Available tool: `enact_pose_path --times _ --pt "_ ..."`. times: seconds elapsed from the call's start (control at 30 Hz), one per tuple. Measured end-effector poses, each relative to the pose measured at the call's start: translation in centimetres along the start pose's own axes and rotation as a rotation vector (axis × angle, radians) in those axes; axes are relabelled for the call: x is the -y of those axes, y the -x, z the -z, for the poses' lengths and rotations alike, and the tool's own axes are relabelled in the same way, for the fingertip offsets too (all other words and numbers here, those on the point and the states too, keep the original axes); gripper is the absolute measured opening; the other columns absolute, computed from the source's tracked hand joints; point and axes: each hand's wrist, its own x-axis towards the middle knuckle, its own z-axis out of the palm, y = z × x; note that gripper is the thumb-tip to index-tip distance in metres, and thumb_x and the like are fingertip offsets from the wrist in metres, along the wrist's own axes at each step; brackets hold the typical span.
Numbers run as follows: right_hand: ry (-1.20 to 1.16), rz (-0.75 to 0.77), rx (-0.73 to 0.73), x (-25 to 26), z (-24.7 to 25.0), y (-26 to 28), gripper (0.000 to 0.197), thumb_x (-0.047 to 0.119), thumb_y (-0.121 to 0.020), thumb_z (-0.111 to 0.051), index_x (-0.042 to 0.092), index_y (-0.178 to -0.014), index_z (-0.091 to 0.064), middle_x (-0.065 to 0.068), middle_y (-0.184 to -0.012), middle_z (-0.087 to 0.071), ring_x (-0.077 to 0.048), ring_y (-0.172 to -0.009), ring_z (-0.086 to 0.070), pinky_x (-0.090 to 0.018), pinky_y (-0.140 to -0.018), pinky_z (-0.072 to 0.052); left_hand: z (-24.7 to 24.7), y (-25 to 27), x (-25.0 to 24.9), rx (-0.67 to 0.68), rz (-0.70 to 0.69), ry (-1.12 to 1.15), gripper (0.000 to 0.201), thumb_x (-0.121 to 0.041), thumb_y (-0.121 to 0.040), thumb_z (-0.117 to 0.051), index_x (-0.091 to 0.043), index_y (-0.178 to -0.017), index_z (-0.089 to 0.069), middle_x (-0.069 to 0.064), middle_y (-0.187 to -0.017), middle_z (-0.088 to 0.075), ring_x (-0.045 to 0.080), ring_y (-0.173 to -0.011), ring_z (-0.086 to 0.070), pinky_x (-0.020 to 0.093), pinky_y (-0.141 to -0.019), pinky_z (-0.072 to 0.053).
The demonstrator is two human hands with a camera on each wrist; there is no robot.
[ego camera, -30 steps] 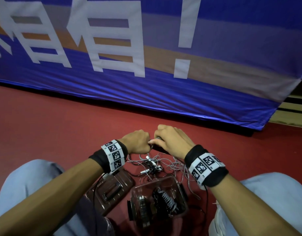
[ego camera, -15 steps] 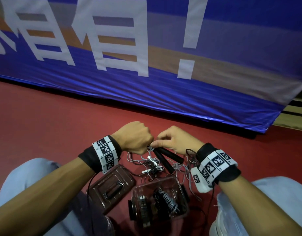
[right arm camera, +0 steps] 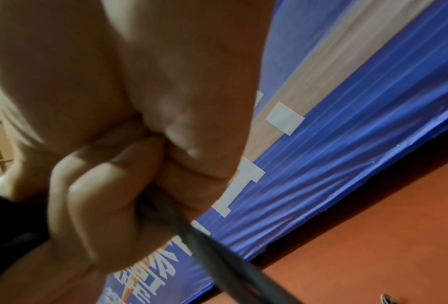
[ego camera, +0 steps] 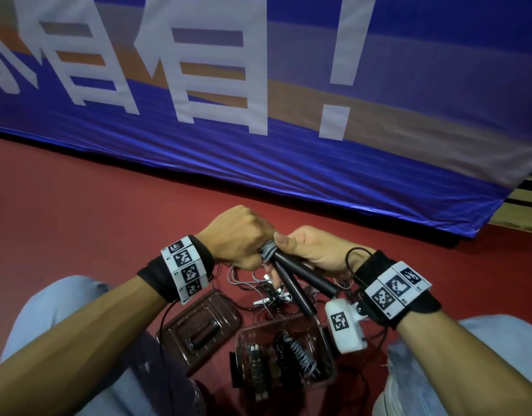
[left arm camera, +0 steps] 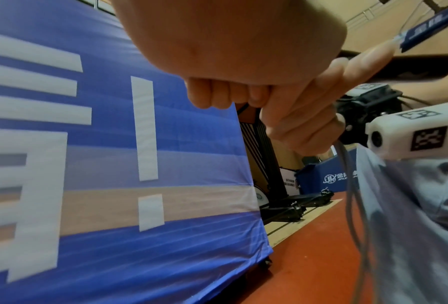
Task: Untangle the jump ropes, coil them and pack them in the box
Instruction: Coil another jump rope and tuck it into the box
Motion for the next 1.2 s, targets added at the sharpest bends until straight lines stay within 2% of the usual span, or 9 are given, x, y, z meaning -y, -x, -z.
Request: enact_pose_path --times 0.13,0.27,0.37,0.47,0.53,0.87,1.0,1.1,1.2 --pt "-0.079 -0.013 0.042 -0.2 0.3 0.6 0.064 0.053 -0.102 -0.037 0.001 -0.104 -0.075 -0.013 -0.09 -0.078 -0.026 -0.061 -0.054 -0.023 -0.048 -0.038 -1.0 -0.5 -1.6 -0.112 0.146 0.274 0.016 -0.022 -0.071 -0.052 -0.015 -0.057 -0.052 -0.005 -0.053 -0.053 0.018 -0.042 -0.046 0.02 -0.046 -0.037" --pt "-0.258 0.04 -0.048 -0.9 0.1 0.5 0.053 0.045 -0.105 -0.046 0.002 -0.1 -0.074 -0.015 -0.081 -0.074 -0.015 -0.049 -0.038 -0.026 -0.05 -0.025 -1.8 -0.6 -2.7 -0.28 0.41 0.652 0.035 -0.003 -0.081 -0.054 -0.021 -0.052 -0.056 -0.01 -0.051 -0.063 0.009 -0.046 -0.06 0.027 -0.05 -0.049" --pt "-0.362 0.083 -0.121 -1.1 0.0 0.1 0.04 0.029 -0.106 -0.045 0.0 -0.097 -0.071 -0.015 -0.078 -0.071 -0.004 -0.04 -0.027 -0.02 -0.043 -0.019 -1.5 -1.4 -3.5 -0.298 0.558 0.846 0.04 0.016 -0.083 -0.05 -0.006 -0.05 -0.054 -0.006 -0.048 -0.064 0.004 -0.049 -0.062 0.023 -0.058 -0.048" --pt "-0.482 0.109 -0.223 -0.9 -0.1 -0.4 0.039 0.024 -0.11 -0.038 -0.002 -0.101 -0.065 -0.018 -0.079 -0.069 -0.001 -0.039 -0.025 -0.019 -0.046 -0.017 -1.8 -2.2 -3.1 -0.372 0.771 0.895 0.03 -0.003 -0.074 -0.05 -0.015 -0.047 -0.049 0.005 -0.044 -0.057 0.015 -0.049 -0.051 0.041 -0.05 -0.044" --pt "-0.487 0.087 -0.324 -0.8 -0.4 -1.2 0.034 0.016 -0.111 -0.032 -0.003 -0.1 -0.059 -0.017 -0.075 -0.067 -0.002 -0.038 -0.027 -0.019 -0.045 -0.018 -2.2 -2.4 -2.4 -0.345 0.928 0.828 0.027 -0.008 -0.072 -0.051 -0.018 -0.047 -0.054 0.003 -0.046 -0.056 0.013 -0.049 -0.046 0.036 -0.049 -0.04" --pt "0.546 -0.207 -0.647 -3.4 -2.0 -2.9 0.03 0.019 -0.101 -0.039 0.005 -0.09 -0.064 -0.007 -0.081 -0.072 -0.02 -0.061 -0.063 -0.036 -0.058 -0.05 -4.5 -3.1 -1.7 0.007 1.197 0.747 0.01 -0.019 -0.074 -0.056 -0.018 -0.064 -0.055 -0.003 -0.059 -0.052 0.015 -0.051 -0.038 0.023 -0.046 -0.028" --pt "0.785 -0.193 -0.601 -4.1 -2.9 -2.4 0.014 0.006 -0.099 -0.043 0.004 -0.1 -0.058 -0.013 -0.088 -0.064 -0.028 -0.068 -0.062 -0.043 -0.058 -0.049 -5.3 -3.2 -1.7 0.08 1.275 0.799 0.018 -0.022 -0.073 -0.058 -0.015 -0.059 -0.067 0.0 -0.056 -0.052 0.018 -0.046 -0.042 0.02 -0.044 -0.029" --pt "1.011 -0.165 -0.565 -4.0 -3.0 -1.6 0.02 -0.003 -0.095 -0.048 0.009 -0.105 -0.062 -0.003 -0.074 -0.052 -0.021 -0.058 -0.05 -0.033 -0.051 -0.036 -5.5 -3.1 -1.5 0.169 1.283 0.858 0.035 -0.031 -0.081 -0.054 -0.017 -0.051 -0.066 0.003 -0.051 -0.045 0.018 -0.038 -0.036 0.02 -0.044 -0.027" --pt "1.267 -0.118 -0.52 -3.4 -2.4 -1.0 0.028 -0.006 -0.091 -0.052 0.011 -0.109 -0.064 -0.001 -0.071 -0.047 -0.023 -0.061 -0.052 -0.032 -0.057 -0.036 -5.8 -3.1 -1.5 0.214 1.248 0.673 0.031 -0.03 -0.083 -0.057 -0.015 -0.058 -0.068 0.004 -0.062 -0.064 0.02 -0.052 -0.052 0.023 -0.051 -0.038"
